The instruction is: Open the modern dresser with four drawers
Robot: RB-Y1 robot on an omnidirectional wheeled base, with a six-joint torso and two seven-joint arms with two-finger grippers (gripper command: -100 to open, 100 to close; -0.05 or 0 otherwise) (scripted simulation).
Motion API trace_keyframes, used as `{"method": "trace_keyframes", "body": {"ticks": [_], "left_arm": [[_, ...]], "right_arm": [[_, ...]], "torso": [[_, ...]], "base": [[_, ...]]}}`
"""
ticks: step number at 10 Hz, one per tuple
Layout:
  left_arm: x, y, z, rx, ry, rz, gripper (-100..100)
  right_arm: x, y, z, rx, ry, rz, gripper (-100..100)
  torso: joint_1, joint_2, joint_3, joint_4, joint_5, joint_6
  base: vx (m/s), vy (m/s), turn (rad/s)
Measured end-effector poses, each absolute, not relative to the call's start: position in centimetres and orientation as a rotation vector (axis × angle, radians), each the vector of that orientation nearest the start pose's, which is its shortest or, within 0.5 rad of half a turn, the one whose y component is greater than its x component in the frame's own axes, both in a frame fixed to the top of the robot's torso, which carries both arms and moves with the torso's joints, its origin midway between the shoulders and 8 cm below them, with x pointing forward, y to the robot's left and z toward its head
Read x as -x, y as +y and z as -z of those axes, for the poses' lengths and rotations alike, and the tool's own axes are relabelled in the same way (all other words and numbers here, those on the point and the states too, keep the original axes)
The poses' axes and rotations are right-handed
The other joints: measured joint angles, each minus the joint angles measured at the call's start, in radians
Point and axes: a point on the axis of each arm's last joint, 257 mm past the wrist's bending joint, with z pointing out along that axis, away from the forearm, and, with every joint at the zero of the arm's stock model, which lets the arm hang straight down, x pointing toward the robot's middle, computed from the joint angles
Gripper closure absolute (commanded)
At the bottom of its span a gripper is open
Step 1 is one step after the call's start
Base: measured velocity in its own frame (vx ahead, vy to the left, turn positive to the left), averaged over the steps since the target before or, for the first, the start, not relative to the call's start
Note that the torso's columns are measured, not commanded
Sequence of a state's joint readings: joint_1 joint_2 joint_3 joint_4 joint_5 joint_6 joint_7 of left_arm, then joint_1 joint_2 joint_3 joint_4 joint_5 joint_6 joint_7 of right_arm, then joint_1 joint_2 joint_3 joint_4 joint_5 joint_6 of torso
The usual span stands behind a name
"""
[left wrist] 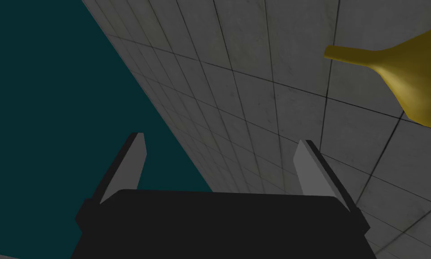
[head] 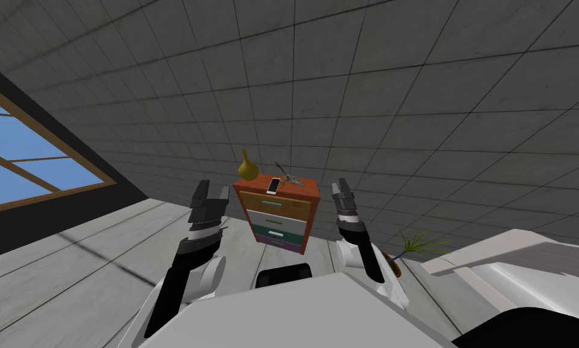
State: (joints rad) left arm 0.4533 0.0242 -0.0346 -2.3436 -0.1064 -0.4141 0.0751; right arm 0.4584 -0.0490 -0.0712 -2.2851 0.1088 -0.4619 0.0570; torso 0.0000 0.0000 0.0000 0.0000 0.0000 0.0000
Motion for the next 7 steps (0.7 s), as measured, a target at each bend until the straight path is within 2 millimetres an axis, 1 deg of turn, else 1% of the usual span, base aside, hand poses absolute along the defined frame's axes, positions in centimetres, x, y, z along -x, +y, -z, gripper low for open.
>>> {"method": "trace_keyframes", "body": {"ticks": [1, 2, 7], "left_arm": [[-35.09, 24.85, -5.01, 0.593, 0.66, 1.354, 0], [-35.09, 24.85, -5.01, 0.593, 0.66, 1.354, 0], [-35.08, 24.85, -5.03, 0.593, 0.66, 1.354, 0]], "right_arm": [[-35.14, -28.24, -3.33, -0.52, 0.714, -1.12, 0], [-35.14, -28.24, -3.33, -0.52, 0.714, -1.12, 0], [-35.14, -28.24, -3.34, -0.52, 0.714, -1.121, 0]], "torso": [[0.0, 0.04, -0.082, 0.041, 0.0, 0.0], [0.0, 0.104, -0.209, 0.105, 0.0, 0.0], [0.0, 0.47, -0.939, 0.47, 0.0, 0.0]], "base": [[0.0, 0.0, 0.0], [0.0, 0.0, 0.0], [0.0, 0.0, 0.0]]}}
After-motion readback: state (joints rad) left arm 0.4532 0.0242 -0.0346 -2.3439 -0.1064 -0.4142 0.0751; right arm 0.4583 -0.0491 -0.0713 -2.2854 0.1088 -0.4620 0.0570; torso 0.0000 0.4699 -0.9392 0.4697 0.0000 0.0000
